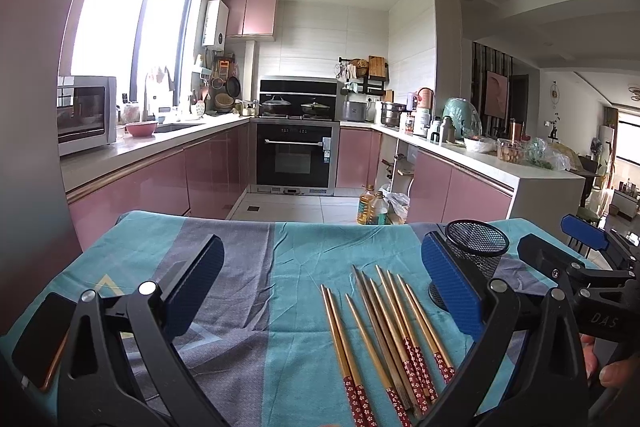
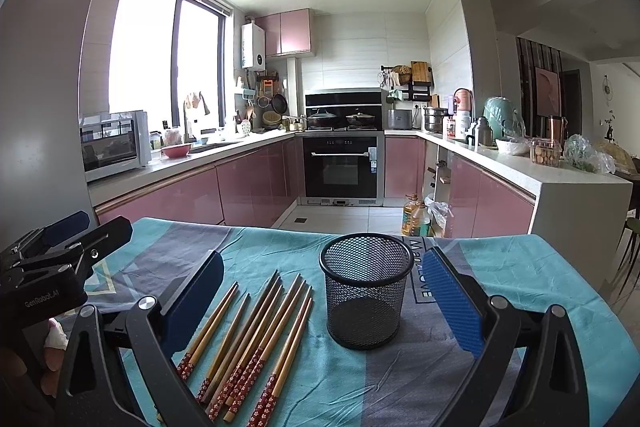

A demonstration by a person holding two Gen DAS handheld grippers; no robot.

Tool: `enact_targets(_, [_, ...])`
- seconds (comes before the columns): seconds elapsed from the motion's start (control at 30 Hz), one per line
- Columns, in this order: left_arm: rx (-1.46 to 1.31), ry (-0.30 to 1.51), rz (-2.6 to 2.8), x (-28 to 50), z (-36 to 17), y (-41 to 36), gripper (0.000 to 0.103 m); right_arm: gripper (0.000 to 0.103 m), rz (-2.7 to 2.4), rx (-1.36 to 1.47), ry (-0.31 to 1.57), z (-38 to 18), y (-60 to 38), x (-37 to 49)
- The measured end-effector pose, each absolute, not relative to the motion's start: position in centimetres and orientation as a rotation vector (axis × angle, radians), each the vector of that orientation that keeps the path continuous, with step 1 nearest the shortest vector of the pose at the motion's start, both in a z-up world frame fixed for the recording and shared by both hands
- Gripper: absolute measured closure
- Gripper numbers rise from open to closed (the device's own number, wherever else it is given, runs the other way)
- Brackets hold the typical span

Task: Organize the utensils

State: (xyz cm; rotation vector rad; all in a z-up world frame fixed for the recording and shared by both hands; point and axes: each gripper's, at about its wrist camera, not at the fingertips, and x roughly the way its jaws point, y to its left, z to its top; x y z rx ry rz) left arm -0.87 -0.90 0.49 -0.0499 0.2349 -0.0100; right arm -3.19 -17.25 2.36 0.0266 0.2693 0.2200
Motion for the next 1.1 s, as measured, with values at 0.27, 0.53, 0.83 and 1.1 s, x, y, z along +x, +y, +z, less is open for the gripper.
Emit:
enact_targets(0.27, [-0.045,0.230,-0.007,-0.92,0.57,-1.08,0.006,0.007,0.219,0.028,0.267,2.61,-17.33,-3.16])
enact_targets(0.53, [-0.039,0.212,-0.003,-1.06,0.68,-1.35,0.006,0.007,0.219,0.028,0.266,2.77,-17.33,-3.16])
enact_targets(0.83, [-0.029,0.197,-0.001,-1.12,0.73,-1.55,0.006,0.007,0.216,0.030,0.264,2.70,-17.46,-3.19])
enact_targets(1.1, [-0.024,0.191,0.003,-1.23,0.72,-1.62,0.006,0.007,0.219,0.031,0.263,2.74,-17.53,-3.20])
